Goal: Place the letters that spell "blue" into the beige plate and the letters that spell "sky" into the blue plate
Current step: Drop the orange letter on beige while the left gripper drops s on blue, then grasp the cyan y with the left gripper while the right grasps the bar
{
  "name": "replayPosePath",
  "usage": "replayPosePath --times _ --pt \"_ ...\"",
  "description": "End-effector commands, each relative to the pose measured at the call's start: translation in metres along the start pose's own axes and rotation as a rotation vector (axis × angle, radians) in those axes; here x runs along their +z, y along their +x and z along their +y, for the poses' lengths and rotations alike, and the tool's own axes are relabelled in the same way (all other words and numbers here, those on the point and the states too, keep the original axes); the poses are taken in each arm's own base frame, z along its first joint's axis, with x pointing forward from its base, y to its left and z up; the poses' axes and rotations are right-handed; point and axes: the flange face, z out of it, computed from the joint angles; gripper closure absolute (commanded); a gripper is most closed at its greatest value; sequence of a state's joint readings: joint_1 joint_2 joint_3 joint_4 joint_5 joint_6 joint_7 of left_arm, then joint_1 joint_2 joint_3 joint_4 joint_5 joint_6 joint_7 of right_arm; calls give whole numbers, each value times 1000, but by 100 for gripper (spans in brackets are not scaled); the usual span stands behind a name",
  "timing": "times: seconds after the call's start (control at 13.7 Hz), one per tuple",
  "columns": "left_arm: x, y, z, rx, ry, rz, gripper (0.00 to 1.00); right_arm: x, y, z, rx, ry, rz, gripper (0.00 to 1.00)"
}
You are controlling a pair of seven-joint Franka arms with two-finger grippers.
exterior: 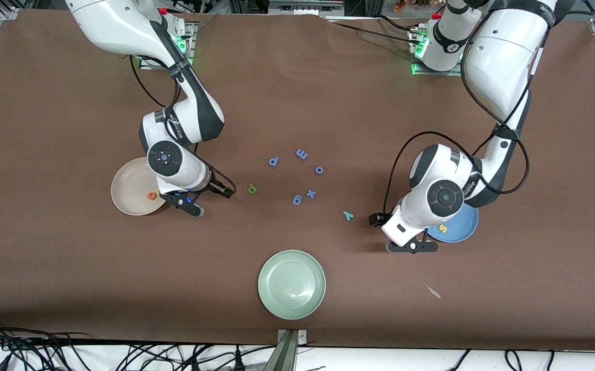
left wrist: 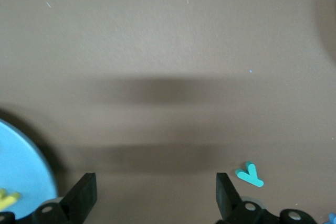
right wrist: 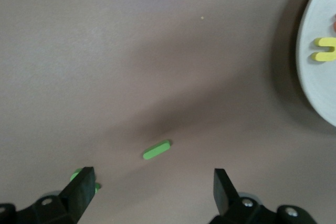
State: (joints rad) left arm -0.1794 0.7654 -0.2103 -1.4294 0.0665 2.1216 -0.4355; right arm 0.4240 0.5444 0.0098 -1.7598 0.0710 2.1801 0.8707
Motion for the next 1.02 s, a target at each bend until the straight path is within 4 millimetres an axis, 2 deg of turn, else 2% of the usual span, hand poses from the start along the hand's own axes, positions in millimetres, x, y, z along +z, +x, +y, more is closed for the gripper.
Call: replayPosePath --times 0.0,0.15,0.22,0.29,0.44,0.51,0.58,0.66,0.8,0.95 --pt "15 -8 35 -152 -13 1 0 -4 -3 -7 42 -3 -10 0" --pt "30 -11 47 -245 -21 12 0 -16 -3 -5 124 -13 -14 0" --pt "36 -21 69 -253 -30 20 0 -23 -3 -6 170 -20 -18 0" --pt "43 -25 79 -303 -34 22 0 -29 -3 -7 212 -32 -20 0" --pt "57 -25 82 -369 -50 33 0 -40 -1 -9 261 -29 -10 0" --pt "66 -29 87 -383 -47 28 3 -41 -4 -10 303 -38 -9 0" --pt "69 -30 87 -388 -45 25 23 -41 -6 -10 360 -54 4 0" --pt "69 -30 87 -389 -46 24 36 -38 -11 -14 370 -74 30 0" --pt "75 -31 86 -389 -40 17 52 -29 -23 -19 365 -128 48 0" --pt "85 -32 85 -388 -31 9 53 -32 -22 -17 400 -134 57 0"
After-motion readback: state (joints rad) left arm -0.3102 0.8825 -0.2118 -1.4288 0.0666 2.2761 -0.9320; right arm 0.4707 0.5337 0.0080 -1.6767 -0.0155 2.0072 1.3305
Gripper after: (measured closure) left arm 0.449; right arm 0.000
